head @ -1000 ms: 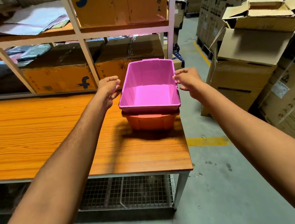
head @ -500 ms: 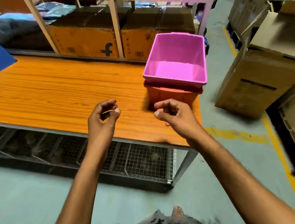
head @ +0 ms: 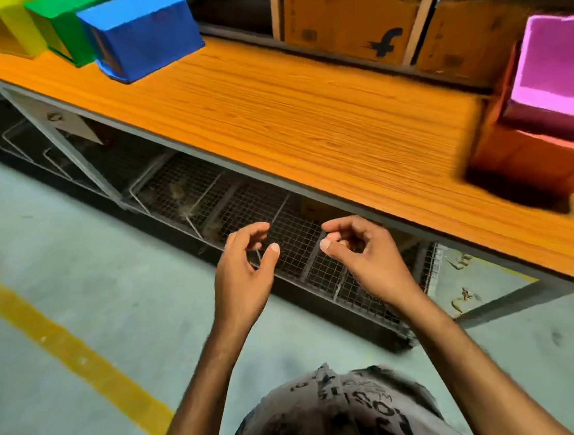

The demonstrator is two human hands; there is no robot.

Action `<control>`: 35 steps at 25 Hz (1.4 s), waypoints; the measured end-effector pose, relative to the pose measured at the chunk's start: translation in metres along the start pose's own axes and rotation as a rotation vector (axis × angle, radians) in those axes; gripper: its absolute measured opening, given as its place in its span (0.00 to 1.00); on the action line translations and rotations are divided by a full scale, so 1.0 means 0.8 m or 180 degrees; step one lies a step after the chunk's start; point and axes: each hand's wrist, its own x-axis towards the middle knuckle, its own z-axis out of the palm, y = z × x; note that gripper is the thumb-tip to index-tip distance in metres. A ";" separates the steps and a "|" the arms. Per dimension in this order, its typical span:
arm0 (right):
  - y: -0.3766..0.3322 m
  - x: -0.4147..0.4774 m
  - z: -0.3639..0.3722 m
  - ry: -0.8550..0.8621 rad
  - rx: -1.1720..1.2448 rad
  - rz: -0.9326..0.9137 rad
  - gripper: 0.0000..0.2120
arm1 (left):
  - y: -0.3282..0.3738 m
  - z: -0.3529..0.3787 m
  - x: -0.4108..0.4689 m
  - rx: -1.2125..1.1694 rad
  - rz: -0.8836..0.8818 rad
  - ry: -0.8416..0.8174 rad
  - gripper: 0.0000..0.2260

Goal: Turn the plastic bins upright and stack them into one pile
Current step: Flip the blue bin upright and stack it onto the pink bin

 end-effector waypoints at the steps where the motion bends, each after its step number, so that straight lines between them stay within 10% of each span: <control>1: -0.003 0.006 0.028 0.0009 -0.0065 -0.0068 0.10 | -0.010 -0.020 0.001 0.0106 -0.0020 0.0139 0.15; 7: 0.015 0.063 0.166 -0.0359 -0.1239 -0.0751 0.18 | -0.090 -0.106 0.032 0.0867 -0.0122 0.0680 0.19; 13: 0.033 0.163 0.291 -0.1357 0.0546 0.0739 0.16 | -0.180 -0.163 0.093 -0.1408 -0.1521 0.1070 0.17; 22: -0.047 0.363 0.457 -0.1809 0.1613 0.1344 0.23 | -0.217 -0.328 0.269 -0.2052 -0.1500 0.1646 0.19; 35: -0.188 0.510 0.743 -0.0300 0.0549 -0.0459 0.32 | -0.317 -0.637 0.557 -0.0262 0.0036 0.0303 0.28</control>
